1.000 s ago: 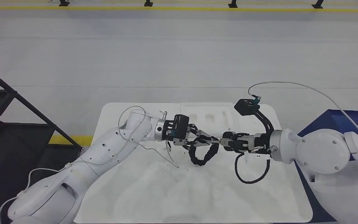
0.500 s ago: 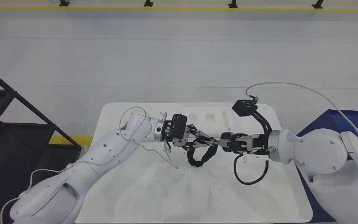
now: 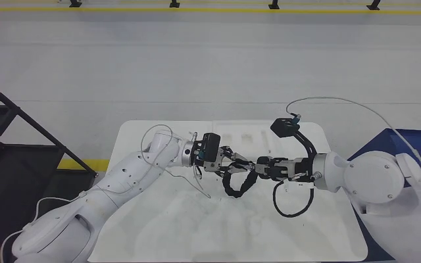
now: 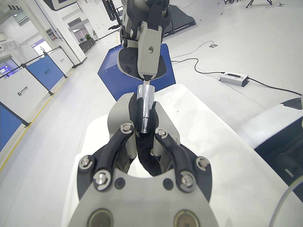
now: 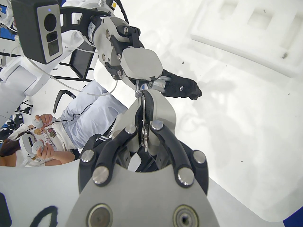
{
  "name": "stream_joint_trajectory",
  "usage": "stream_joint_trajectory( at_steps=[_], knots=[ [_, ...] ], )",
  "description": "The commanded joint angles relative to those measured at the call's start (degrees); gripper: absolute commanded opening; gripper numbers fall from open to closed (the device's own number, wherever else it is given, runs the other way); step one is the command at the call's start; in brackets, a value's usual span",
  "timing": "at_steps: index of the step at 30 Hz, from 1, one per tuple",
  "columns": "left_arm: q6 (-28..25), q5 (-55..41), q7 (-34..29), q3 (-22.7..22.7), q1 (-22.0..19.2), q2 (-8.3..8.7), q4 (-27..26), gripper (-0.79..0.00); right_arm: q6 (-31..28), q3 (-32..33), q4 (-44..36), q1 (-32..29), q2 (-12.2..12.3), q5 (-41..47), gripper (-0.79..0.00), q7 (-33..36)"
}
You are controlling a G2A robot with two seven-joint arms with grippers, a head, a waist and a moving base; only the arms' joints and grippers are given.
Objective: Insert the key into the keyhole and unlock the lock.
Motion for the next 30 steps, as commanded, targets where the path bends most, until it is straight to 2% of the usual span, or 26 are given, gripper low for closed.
stream_joint_trajectory(
  at_steps=[1,13,30],
  knots=[
    [-0.01,-0.04,0.0,0.19,-0.15,0.01,-0.08,-0.785,0.34,-0.38,-0.06,0.22,0.02,-0.57,-0.785,0.01],
    [0.12,-0.56,0.13,1.13,-0.65,0.06,0.28,-0.785,0.6,-1.58,-0.12,1.13,0.06,-0.39,-0.785,-0.34],
    [0.35,-3.65,0.36,2.73,-0.61,-0.1,1.93,-0.785,-1.32,-3.06,3.86,1.88,-0.24,2.4,-0.77,-3.42]
  ],
)
